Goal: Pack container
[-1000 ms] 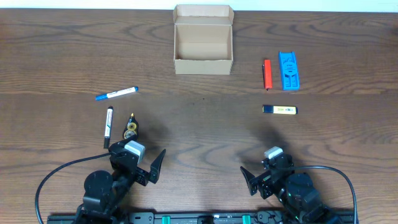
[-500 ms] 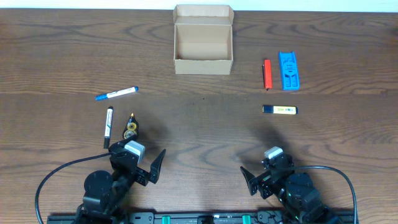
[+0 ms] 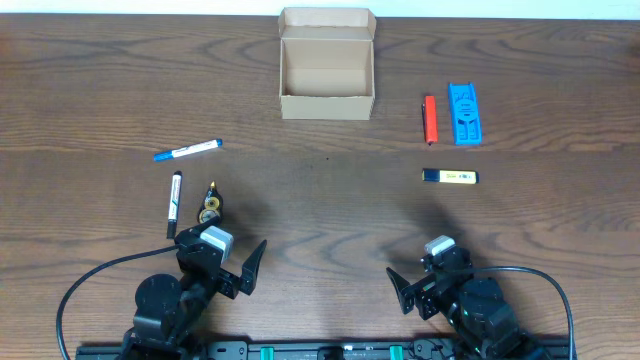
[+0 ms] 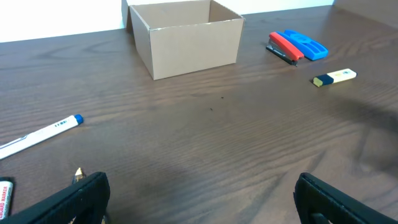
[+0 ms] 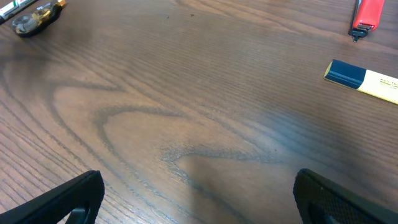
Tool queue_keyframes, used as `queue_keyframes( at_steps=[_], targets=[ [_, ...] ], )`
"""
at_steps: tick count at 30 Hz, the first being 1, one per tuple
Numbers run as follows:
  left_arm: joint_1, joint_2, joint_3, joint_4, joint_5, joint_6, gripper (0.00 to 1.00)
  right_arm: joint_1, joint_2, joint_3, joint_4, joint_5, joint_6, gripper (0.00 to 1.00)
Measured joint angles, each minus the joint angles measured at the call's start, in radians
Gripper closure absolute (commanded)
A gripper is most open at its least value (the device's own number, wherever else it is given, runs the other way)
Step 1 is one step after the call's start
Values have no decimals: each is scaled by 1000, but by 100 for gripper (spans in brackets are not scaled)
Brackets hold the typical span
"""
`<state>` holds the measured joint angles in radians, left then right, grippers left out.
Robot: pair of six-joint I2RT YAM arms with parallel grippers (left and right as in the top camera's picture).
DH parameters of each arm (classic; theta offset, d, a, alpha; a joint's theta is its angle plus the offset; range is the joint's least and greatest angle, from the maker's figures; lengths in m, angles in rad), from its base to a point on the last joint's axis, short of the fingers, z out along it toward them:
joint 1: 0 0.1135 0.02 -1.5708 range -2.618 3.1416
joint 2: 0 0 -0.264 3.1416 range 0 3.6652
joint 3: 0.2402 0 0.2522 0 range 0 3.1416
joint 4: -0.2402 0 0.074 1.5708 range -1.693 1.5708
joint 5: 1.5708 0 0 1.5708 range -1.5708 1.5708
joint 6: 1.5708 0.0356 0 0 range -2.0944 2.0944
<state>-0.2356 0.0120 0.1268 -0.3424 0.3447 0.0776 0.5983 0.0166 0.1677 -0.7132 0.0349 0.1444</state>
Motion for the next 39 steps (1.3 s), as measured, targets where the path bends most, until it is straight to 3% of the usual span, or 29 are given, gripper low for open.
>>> queue_keyframes(
  at_steps=[21, 25, 33, 39],
  targets=[
    [0, 0, 0, 0, 0, 0, 5, 0, 0, 0, 2, -2, 0, 1],
    [0, 0, 0, 0, 0, 0, 5, 0, 0, -2, 66, -32, 16, 1],
    [0, 0, 0, 0, 0, 0, 5, 0, 0, -2, 122, -80, 292, 1],
    [0, 0, 0, 0, 0, 0, 5, 0, 11, -9, 322, -79, 399, 1]
  ],
)
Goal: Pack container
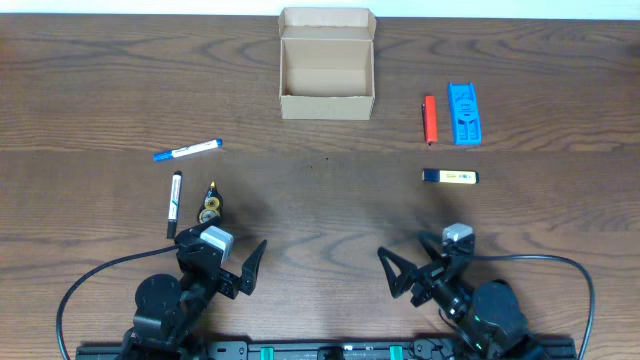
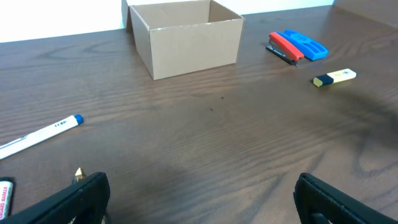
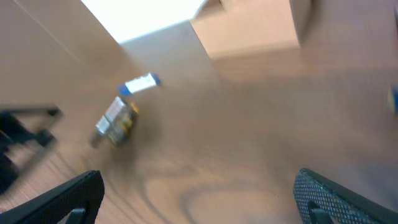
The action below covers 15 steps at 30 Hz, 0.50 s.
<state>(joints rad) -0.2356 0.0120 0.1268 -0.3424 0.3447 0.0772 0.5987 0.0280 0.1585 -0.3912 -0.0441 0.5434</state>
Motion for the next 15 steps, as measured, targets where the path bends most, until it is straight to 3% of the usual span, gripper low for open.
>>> queue_keyframes(
  at_steps=[7, 15],
  targets=[
    [0, 0, 0, 0, 0, 0, 5, -43, 295, 86, 137, 3, -5, 1],
    [0, -1, 0, 0, 0, 0, 5, -138, 855, 511, 115, 7, -118, 1]
  ],
)
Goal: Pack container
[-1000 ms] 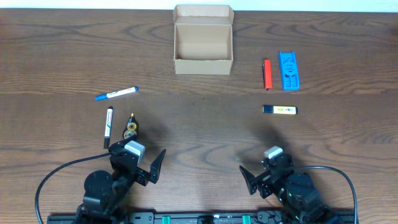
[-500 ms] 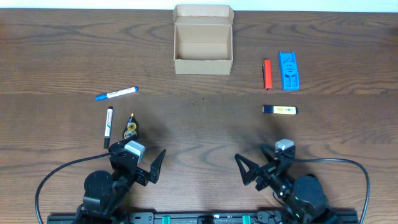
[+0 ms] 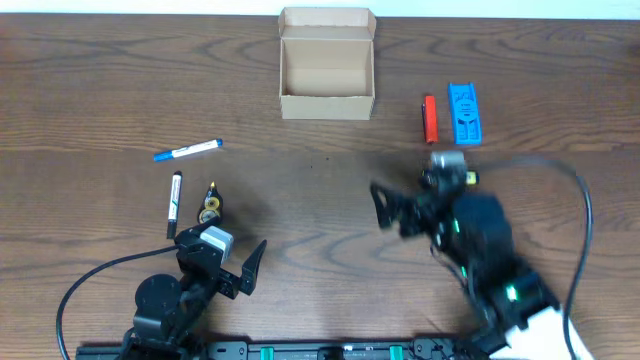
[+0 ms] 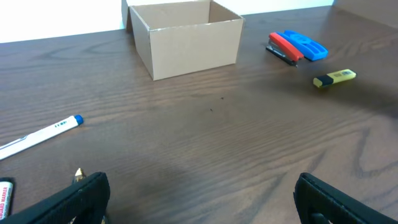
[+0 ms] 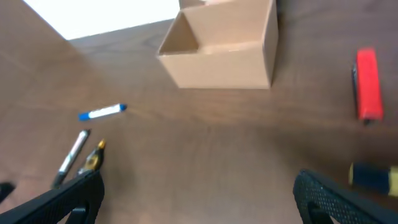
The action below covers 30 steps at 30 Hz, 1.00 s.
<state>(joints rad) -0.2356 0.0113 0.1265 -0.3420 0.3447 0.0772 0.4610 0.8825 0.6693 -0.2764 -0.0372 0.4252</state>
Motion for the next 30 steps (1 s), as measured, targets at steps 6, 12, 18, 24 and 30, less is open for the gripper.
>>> queue_keyframes(
  at_steps=[6, 12, 18, 24, 30],
  targets=[
    [0, 0, 0, 0, 0, 0, 5, -55, 402, 344, -89, 4, -63, 1],
    [0, 0, 0, 0, 0, 0, 5, -84, 728, 633, -152, 7, -89, 1],
    [0, 0, 0, 0, 0, 0, 5, -114, 974, 838, -184, 35, -73, 5],
    [0, 0, 0, 0, 0, 0, 5, -140, 1132, 933, -176, 72, -42, 7],
    [0, 0, 0, 0, 0, 0, 5, -153, 1240, 986, -149, 84, -27, 25]
  ],
)
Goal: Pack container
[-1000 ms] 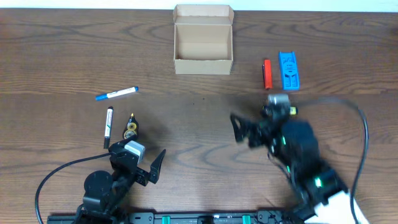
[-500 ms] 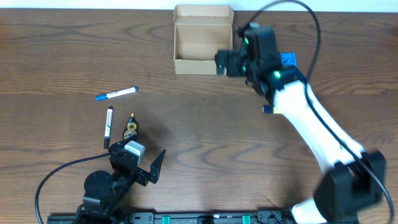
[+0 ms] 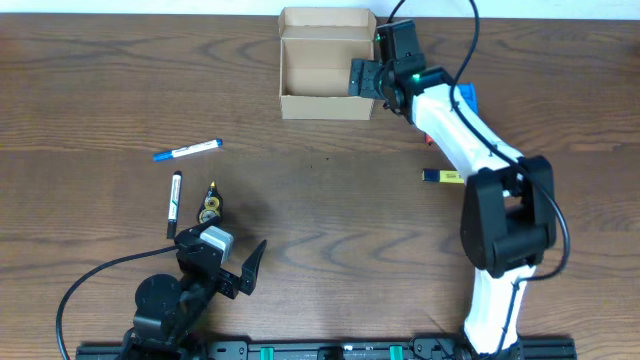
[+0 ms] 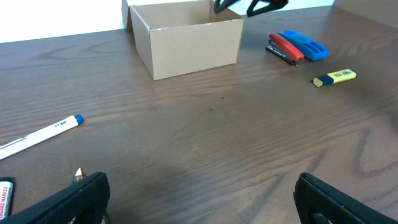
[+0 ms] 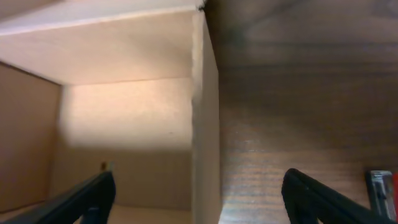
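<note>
The open cardboard box (image 3: 327,65) stands at the table's far middle. My right gripper (image 3: 365,78) is open at the box's right wall (image 5: 205,124). One finger (image 5: 87,199) is inside the box and the other outside, with nothing held. My left gripper (image 4: 199,205) rests open low over the near left of the table, holding nothing. Loose items lie around: a blue pen (image 3: 187,150), a black marker (image 3: 174,203), a small gold object (image 3: 210,203), a yellow highlighter (image 3: 448,176), a red stapler (image 4: 283,47) and a blue tool (image 4: 306,43).
The right arm (image 3: 455,130) stretches across the right side of the table and covers most of the red stapler and blue tool from above. The box's lid flap (image 3: 327,20) stands at the back. A black cable (image 3: 90,285) loops at the near left.
My right gripper has moved from mid-table, near the highlighter, to the box's right wall, and it now straddles that wall. The left arm and all items stay put.
Both grippers first rested open at the near edge. The right gripper was then tilted up at its base. After that it was raised over the mid-right of the table, facing the box. Now it is open at the box's right wall. Nothing has been picked up.
</note>
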Tool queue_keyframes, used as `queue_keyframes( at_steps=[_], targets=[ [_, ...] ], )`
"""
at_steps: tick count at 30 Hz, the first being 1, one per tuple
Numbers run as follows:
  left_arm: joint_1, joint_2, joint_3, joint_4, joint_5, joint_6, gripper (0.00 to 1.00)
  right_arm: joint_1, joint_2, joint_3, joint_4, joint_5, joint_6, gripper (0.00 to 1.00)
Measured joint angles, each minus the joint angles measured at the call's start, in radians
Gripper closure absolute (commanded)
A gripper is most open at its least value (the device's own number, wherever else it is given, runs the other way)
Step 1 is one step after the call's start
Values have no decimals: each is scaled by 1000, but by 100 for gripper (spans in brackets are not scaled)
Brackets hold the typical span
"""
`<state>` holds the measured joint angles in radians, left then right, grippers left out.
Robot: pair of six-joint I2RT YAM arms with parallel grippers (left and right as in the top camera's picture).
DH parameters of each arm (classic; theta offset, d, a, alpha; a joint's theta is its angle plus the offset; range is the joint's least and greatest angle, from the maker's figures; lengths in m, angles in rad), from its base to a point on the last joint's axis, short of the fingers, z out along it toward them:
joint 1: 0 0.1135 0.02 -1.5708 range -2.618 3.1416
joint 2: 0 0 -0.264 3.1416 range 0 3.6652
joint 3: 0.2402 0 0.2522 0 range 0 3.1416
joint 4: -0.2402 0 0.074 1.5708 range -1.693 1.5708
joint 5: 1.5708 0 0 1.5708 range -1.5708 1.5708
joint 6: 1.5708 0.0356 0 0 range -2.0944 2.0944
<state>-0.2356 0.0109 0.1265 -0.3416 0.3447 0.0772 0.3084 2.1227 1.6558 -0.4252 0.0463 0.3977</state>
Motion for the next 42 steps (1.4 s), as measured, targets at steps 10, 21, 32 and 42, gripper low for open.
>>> queue_keyframes(
  at_steps=[10, 21, 32, 42],
  targets=[
    [0, 0, 0, 0, 0, 0, 4, 0, 33, 97, -95, 11, 13, 99],
    [0, 0, 0, 0, 0, 0, 5, 16, -23, 299, -636, 20, 12, 99],
    [0, 0, 0, 0, 0, 0, 5, 111, -316, 84, -667, 90, 24, 98],
    [0, 0, 0, 1, 0, 0, 5, 226, -437, -374, -315, 174, 92, 99]
  ],
)
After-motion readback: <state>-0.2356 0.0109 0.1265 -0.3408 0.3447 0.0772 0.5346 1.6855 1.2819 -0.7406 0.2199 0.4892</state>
